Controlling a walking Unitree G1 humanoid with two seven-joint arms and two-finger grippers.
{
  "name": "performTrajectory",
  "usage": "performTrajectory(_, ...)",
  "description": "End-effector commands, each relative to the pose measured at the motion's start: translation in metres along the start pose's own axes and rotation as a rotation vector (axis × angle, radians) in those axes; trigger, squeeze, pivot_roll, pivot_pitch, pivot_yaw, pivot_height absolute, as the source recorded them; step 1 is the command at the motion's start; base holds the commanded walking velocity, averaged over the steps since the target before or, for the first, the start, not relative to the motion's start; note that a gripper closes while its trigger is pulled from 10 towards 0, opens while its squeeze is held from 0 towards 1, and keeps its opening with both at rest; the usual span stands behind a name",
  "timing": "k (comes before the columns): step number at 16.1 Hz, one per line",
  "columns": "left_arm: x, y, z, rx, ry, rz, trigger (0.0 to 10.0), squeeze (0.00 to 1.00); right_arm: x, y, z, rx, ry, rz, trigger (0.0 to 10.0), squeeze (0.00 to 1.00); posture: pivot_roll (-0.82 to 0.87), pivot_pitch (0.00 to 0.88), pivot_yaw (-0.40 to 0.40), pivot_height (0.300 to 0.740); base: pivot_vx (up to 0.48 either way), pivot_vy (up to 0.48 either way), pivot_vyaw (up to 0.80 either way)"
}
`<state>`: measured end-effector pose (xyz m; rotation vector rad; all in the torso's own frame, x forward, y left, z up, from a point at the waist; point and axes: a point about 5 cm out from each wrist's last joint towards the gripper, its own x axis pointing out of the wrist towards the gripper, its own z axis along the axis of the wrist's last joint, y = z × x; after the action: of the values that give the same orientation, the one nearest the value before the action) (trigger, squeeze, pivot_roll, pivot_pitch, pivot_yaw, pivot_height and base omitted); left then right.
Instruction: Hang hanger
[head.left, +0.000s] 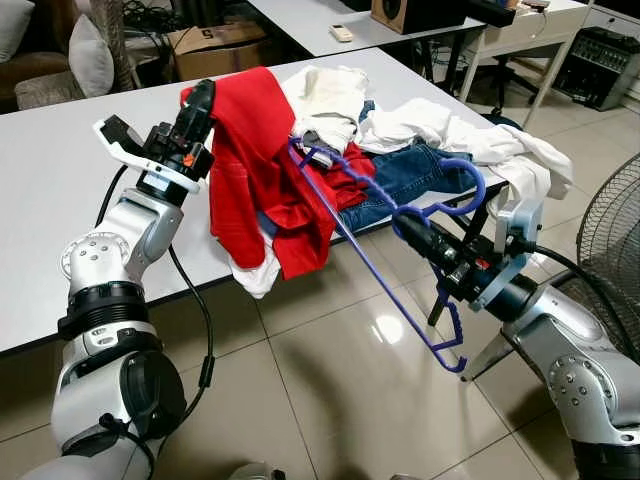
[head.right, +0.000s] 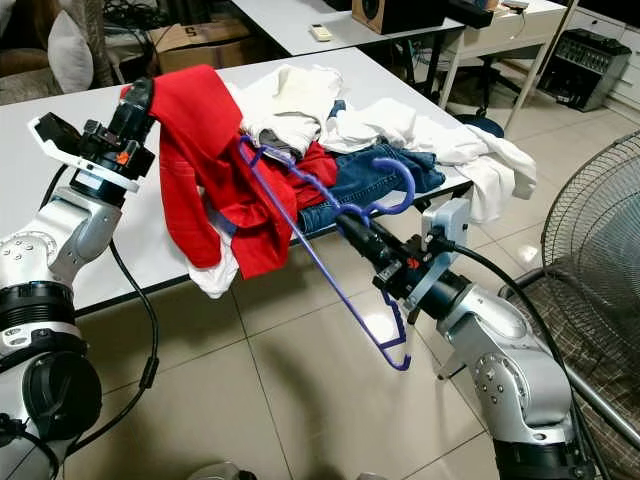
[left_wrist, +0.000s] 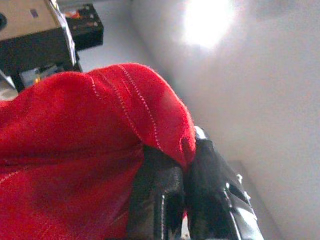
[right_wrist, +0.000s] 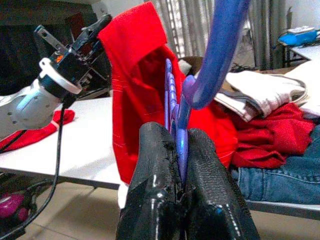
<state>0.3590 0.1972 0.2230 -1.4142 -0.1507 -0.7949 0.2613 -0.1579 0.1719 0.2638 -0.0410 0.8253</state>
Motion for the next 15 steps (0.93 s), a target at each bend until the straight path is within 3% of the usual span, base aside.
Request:
performTrajectory(1, 0.004, -0.006, -0.002, 0.026, 0.039, -0.010, 0.0, 0.00, 0.002, 0.007, 0.003, -0.008, -0.005, 0.049, 10.0, 0.00, -0.08, 0.013, 0.064, 0.740, 0.000, 0.000, 0.00)
performTrajectory(4, 0.003, -0.009, -0.013, 0.072, 0.124, -0.005, 0.0, 0.00, 0.010, 0.011, 0.001, 0.005, 0.002, 0.085, 10.0, 0.00, -0.08, 0.011, 0.057, 0.740, 0.000, 0.000, 0.00)
performTrajectory(7, 0.001, -0.022, -0.026, 0.151, 0.254, -0.062, 0.0, 0.00, 0.026, 0.002, -0.003, -0.002, 0.018, 0.039, 10.0, 0.00, -0.07, 0.009, 0.057, 0.740, 0.000, 0.000, 0.00)
performTrajectory(10, -0.001, -0.031, -0.024, 0.181, 0.235, -0.076, 0.0, 0.00, 0.032, 0.000, -0.005, 0.001, 0.040, 0.015, 10.0, 0.00, -0.07, 0.007, 0.051, 0.740, 0.000, 0.000, 0.00)
performTrajectory(13, -0.003, -0.051, -0.020, 0.183, 0.230, -0.175, 0.0, 0.00, 0.038, -0.007, -0.019, 0.017, 0.144, -0.027, 10.0, 0.00, -0.07, 0.002, 0.053, 0.740, 0.000, 0.000, 0.00)
performTrajectory(15, -0.005, -0.062, -0.022, 0.262, 0.298, -0.191, 0.0, 0.00, 0.048, -0.006, -0.028, 0.040, 0.202, -0.023, 10.0, 0.00, -0.07, 0.001, 0.054, 0.740, 0.000, 0.000, 0.00)
